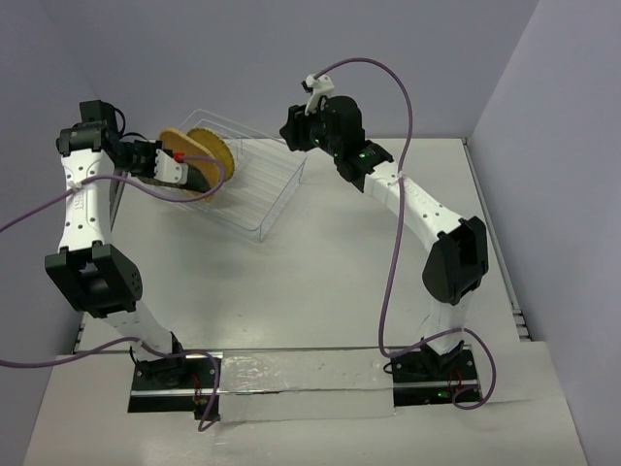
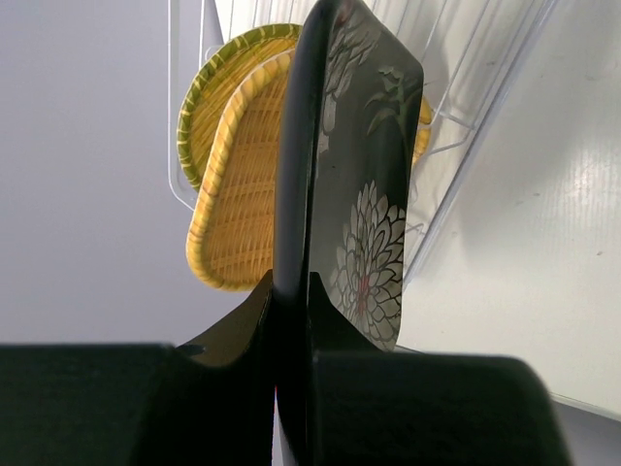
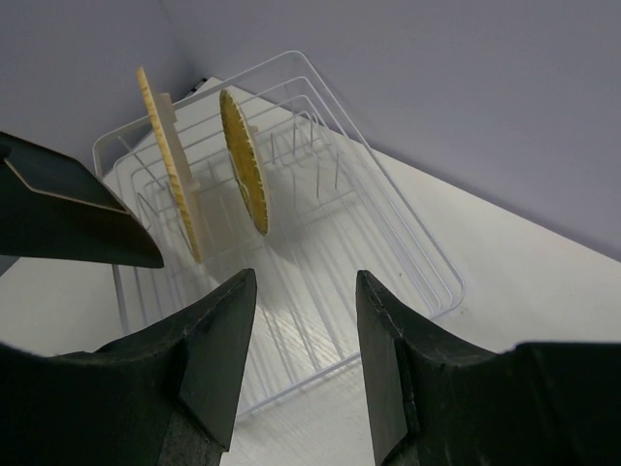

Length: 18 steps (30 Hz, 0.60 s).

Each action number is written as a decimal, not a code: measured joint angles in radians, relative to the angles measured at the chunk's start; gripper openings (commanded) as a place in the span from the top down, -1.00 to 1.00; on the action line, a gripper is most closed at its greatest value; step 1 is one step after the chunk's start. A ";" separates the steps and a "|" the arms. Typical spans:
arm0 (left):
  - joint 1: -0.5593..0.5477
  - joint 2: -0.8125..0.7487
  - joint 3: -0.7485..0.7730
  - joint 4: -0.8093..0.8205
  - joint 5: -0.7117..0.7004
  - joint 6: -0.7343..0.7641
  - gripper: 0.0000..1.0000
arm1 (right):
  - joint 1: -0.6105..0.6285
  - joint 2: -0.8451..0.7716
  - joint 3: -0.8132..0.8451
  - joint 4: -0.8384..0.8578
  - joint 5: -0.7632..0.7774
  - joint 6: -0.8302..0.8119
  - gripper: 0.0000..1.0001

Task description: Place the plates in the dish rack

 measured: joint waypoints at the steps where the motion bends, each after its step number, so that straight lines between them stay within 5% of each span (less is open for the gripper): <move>1: 0.000 0.002 0.000 0.010 0.000 0.000 1.00 | 0.001 0.000 0.001 0.000 0.001 0.000 -0.06; 12: -0.010 0.133 0.106 0.066 -0.005 0.000 1.00 | 0.063 0.123 0.159 -0.080 0.021 0.029 -0.24; 18: -0.016 0.136 0.106 0.058 -0.017 0.000 1.00 | 0.178 0.235 0.281 -0.311 0.252 0.134 -0.49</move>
